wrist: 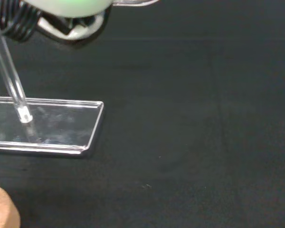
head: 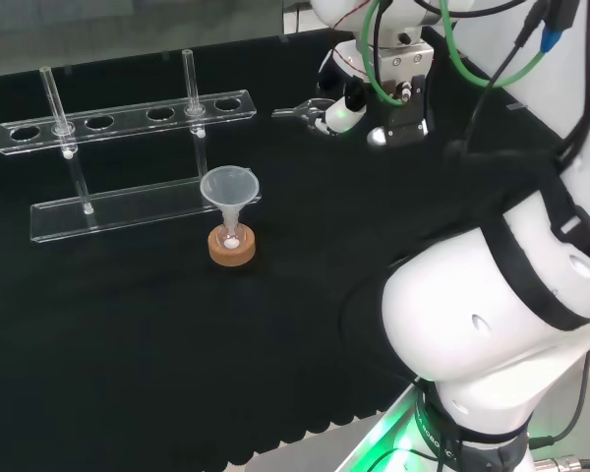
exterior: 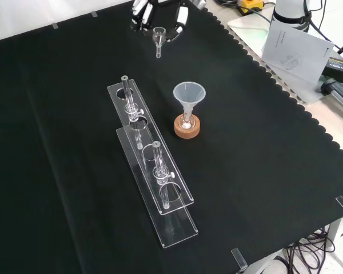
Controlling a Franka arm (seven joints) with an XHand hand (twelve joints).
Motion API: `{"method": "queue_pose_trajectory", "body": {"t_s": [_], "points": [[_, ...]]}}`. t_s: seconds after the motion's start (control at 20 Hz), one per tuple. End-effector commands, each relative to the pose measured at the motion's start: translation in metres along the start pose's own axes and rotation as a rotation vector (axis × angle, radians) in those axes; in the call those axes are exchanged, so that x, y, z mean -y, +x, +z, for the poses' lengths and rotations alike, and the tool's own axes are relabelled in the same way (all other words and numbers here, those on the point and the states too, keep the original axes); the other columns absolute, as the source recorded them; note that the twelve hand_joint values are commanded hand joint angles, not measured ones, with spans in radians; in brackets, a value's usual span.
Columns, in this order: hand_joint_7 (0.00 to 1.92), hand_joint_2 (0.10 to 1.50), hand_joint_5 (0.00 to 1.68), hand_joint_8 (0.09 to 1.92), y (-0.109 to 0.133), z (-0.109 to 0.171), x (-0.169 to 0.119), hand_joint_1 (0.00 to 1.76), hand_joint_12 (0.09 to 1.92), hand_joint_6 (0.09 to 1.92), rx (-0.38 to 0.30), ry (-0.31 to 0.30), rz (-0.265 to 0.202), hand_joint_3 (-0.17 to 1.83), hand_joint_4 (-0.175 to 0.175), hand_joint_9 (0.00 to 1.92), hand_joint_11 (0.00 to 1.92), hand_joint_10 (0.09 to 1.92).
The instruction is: Put the weighing funnel back on the table.
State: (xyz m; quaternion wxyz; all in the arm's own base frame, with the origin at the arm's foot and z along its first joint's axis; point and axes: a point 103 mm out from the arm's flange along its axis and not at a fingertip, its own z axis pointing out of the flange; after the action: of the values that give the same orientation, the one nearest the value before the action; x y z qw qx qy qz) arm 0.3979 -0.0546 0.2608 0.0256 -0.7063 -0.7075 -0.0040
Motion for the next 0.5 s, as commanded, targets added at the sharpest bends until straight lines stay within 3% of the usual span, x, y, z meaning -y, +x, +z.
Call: {"method": "queue_pose_trajectory", "body": {"t_s": [0.05, 0.5], "points": [[0.57, 0.63, 1.29, 0.63, -0.04, 0.014, -0.033, 1.12, 1.05, 0.65, -0.019, 0.005, 0.029, 0.68, 0.175, 0.99, 0.79, 0.29], [0.57, 0.63, 1.29, 0.63, -0.062, 0.049, -0.072, 1.12, 1.05, 0.65, -0.035, 0.048, 0.029, 0.68, 0.175, 0.99, 0.79, 0.29]]}}
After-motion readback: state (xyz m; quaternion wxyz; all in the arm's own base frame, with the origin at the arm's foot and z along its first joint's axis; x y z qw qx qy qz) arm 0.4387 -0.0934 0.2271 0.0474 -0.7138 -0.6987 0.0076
